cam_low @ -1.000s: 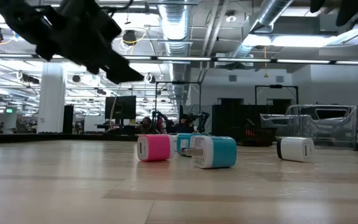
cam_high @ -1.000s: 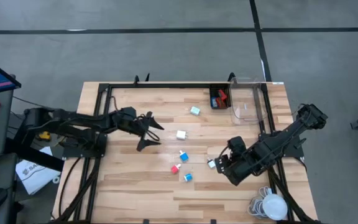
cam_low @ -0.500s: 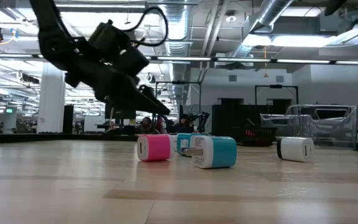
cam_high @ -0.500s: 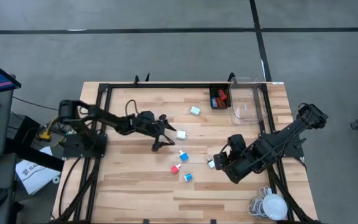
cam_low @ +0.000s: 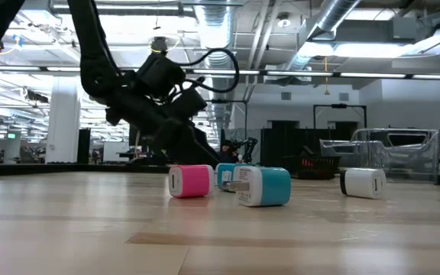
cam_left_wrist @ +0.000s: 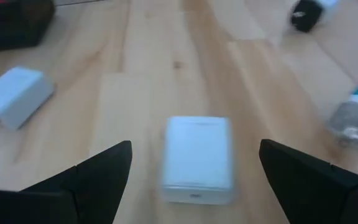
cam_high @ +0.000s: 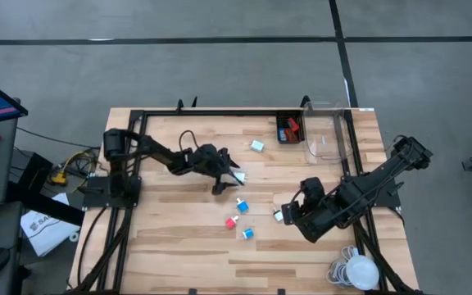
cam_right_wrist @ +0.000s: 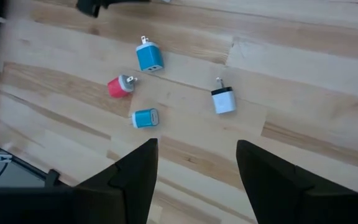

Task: Pick & Place Office items
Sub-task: Put the bottom white charger adapter into the transparent bin, then put the white charger adapter into the transparent bin

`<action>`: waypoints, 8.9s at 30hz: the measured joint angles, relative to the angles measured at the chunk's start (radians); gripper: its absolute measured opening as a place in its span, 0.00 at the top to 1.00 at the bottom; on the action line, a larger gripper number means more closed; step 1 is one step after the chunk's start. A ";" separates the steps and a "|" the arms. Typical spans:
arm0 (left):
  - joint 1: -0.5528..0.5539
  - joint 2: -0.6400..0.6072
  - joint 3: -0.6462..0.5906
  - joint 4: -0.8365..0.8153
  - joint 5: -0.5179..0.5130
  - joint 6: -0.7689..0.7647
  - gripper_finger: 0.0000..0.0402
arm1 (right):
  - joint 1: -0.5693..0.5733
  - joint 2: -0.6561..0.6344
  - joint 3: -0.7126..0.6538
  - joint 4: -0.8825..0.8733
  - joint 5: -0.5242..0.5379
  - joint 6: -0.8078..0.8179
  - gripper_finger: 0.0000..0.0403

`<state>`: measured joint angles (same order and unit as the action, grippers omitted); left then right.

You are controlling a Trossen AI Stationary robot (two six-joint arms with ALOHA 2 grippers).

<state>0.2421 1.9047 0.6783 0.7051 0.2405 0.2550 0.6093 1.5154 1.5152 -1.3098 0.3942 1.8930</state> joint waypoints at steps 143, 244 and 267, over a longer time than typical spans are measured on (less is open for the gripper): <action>0.344 -1.184 -0.004 -0.767 0.611 -0.715 0.71 | -1.573 -0.060 -0.373 0.218 -0.404 -1.240 0.72; 0.123 -1.212 -0.002 -0.739 0.509 -0.806 0.71 | -0.962 0.442 -0.015 0.541 -0.335 -1.688 0.14; 0.114 -1.216 -0.002 -0.693 0.489 -0.880 0.71 | -1.107 0.495 0.033 0.427 -0.492 -1.820 0.18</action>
<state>0.3565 0.6888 0.6758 0.0124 0.7291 -0.6249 -0.4976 2.0102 1.5486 -0.8825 -0.0978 0.0734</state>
